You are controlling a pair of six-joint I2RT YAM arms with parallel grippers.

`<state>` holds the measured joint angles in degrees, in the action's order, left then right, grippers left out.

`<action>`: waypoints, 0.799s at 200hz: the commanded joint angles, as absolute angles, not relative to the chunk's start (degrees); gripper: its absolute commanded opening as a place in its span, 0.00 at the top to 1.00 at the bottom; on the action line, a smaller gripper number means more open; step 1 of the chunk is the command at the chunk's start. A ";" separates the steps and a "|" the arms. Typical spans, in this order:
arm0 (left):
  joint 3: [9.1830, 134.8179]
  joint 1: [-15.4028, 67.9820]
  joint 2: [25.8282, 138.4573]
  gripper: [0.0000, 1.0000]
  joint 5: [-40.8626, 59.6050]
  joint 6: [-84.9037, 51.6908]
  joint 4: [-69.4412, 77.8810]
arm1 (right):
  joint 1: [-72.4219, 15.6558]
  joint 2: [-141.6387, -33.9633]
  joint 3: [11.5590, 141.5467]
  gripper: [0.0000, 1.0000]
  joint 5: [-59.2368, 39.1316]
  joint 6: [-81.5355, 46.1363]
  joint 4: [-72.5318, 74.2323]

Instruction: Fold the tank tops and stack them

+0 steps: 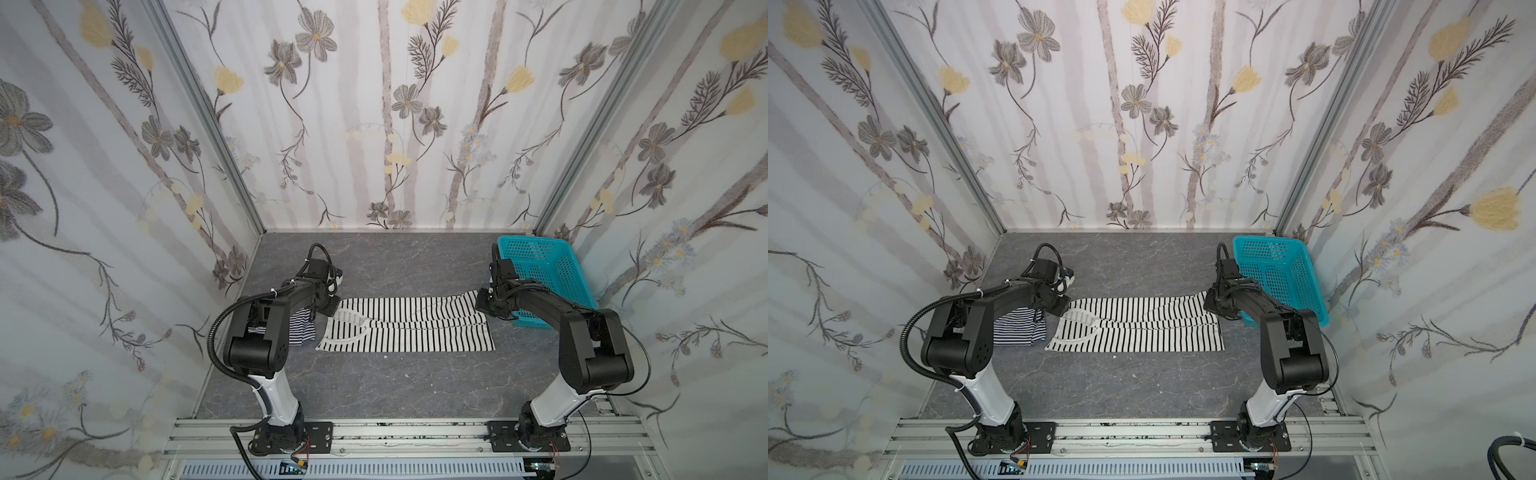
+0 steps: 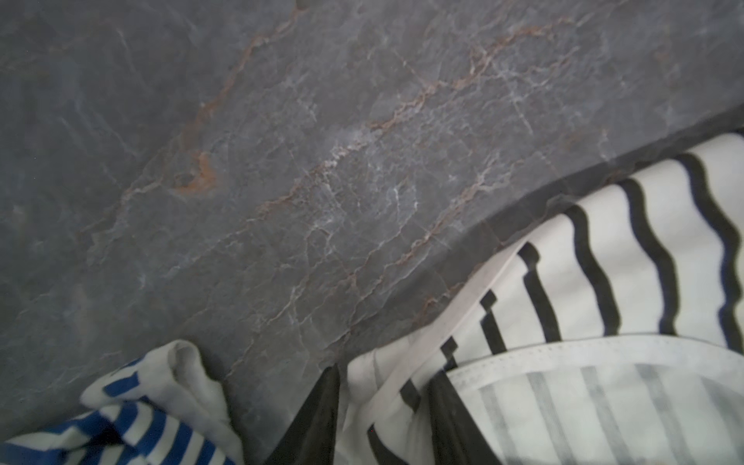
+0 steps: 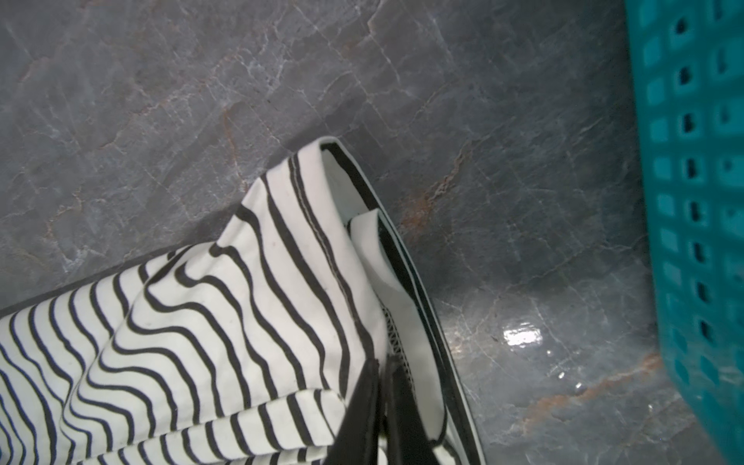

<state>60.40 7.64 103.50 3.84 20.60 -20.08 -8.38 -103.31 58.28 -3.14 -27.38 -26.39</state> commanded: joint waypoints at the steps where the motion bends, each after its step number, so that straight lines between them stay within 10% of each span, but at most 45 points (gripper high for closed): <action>1: 59.85 7.18 104.33 0.62 1.96 21.40 -20.10 | -8.44 -100.42 57.75 0.96 -3.81 -26.44 -25.48; 98: 59.94 6.55 104.12 0.62 0.79 21.52 -20.38 | -8.44 -91.85 47.33 0.97 -3.22 -26.08 -25.75; 160: 61.26 7.23 100.44 0.59 0.06 21.03 -20.91 | -9.45 -89.36 49.55 0.69 2.72 -28.74 -28.43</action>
